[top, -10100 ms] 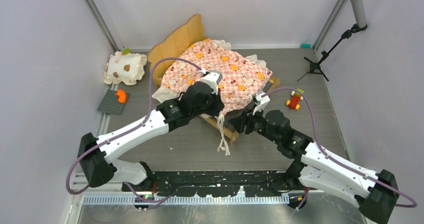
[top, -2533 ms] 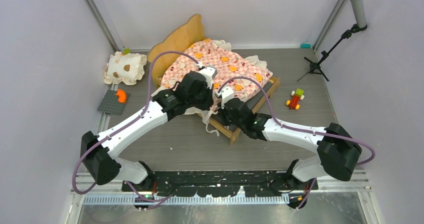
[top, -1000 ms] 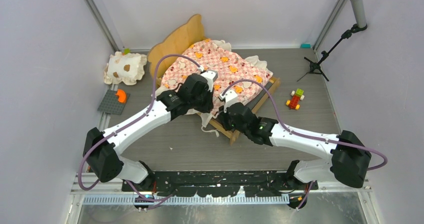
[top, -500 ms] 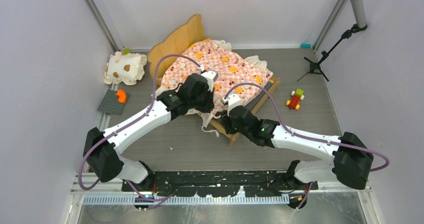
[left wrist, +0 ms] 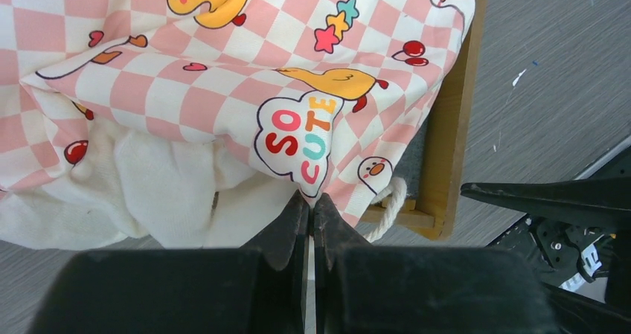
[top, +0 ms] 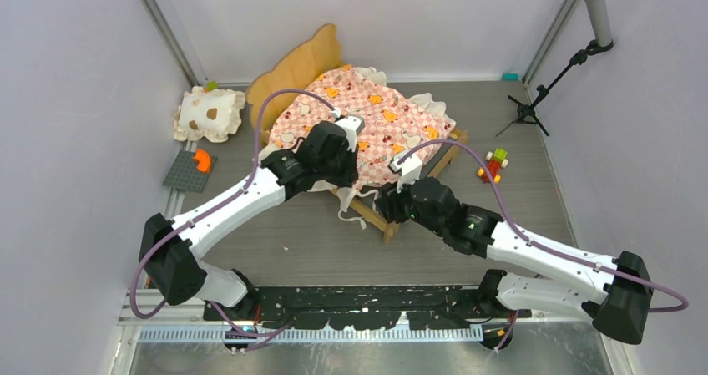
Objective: Set up the pet bed
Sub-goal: Cross the ropes on the bed frame.
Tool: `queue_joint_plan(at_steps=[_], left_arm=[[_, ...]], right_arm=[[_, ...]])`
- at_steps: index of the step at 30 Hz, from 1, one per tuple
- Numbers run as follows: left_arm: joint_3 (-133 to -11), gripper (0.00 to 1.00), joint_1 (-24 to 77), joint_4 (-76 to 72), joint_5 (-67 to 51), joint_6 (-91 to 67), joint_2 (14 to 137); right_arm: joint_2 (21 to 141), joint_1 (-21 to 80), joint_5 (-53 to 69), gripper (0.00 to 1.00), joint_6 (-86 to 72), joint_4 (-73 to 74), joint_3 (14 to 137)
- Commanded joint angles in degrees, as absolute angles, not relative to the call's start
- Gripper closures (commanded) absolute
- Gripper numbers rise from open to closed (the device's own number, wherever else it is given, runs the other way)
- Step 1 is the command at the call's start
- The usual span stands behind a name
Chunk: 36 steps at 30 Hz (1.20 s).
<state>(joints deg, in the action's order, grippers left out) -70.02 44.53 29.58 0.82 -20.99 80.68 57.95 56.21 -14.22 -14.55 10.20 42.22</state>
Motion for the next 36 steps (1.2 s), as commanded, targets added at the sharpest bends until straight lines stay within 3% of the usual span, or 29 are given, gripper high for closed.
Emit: queue_joint_plan(at_steps=[1, 14, 22, 29, 36], left_arm=[[-73.82, 1.00, 44.30, 28.72, 0.46, -21.03, 80.84], [-75.57, 1.00, 44.30, 29.78, 0.65, -20.91, 80.66], [-76.71, 1.00, 44.30, 30.31, 0.68, -20.78, 80.56], [-77.21, 1.00, 44.35, 30.33, 0.89, -20.83, 80.69], [-76.47, 1.00, 44.30, 29.91, 0.88, -20.91, 80.62]], right_arm=[[57.36, 56.60, -13.10, 0.55, -12.07, 5.30, 40.13], [67.27, 54.91, -18.36, 0.48, -11.98, 0.29, 43.63], [69.62, 51.25, -16.05, 0.49, -14.02, -7.24, 43.32], [70.40, 49.07, -11.61, 0.57, -15.40, -11.70, 42.25], [70.47, 49.04, -6.11, 0.76, -15.49, -10.96, 40.95]])
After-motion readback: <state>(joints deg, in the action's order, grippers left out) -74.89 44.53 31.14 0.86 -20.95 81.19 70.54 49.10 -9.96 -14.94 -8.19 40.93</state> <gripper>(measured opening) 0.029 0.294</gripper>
